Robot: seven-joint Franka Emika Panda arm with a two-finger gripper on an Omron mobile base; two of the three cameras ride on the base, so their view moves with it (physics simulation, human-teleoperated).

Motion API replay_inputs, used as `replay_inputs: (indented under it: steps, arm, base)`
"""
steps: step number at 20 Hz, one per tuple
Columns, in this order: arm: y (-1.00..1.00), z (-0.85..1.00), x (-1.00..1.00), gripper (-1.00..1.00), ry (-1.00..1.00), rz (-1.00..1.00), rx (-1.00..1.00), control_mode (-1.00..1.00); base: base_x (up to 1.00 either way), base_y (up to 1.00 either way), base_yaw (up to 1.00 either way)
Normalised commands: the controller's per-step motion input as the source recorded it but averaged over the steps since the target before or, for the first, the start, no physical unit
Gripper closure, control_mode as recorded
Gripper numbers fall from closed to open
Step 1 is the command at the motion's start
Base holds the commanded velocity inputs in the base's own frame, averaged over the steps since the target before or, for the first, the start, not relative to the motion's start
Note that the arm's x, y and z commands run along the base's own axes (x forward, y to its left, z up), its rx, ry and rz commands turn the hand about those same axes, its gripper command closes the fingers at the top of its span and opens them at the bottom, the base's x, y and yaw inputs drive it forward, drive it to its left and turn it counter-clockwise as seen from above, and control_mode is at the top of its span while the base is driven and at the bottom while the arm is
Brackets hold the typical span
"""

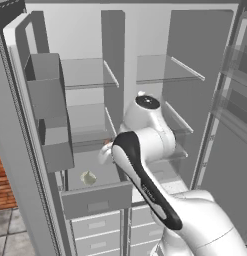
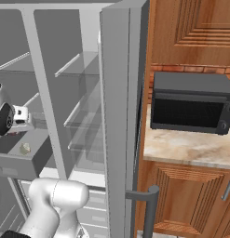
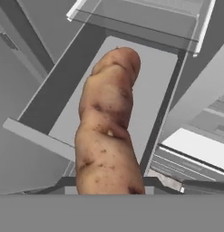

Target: Take the potato and garlic from the fridge shelf and place them in the freezer drawer to begin freezing them.

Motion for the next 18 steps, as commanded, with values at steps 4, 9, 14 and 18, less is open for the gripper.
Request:
replay_inputs:
  steps: [4, 9, 14, 18]
  arm:
    - [0.31, -0.34, 0.49, 1.0, 0.11, 0.02, 0.0, -1.0]
    - [0.33, -0.48, 0.44, 1.0, 0.11, 0.0, 0.0, -1.0]
    - [0.33, -0.6, 0.48, 1.0, 0.07, 0.0, 0.0, -1.0]
    - [0.19, -0.54, 0.51, 1.0, 0.0, 0.0, -0.03, -1.0]
  base:
    - [0.0, 0.0, 0.0]
    - [0.0, 0.0, 0.0]
    - [0.0, 0.0, 0.0]
    - [0.0, 0.0, 0.0]
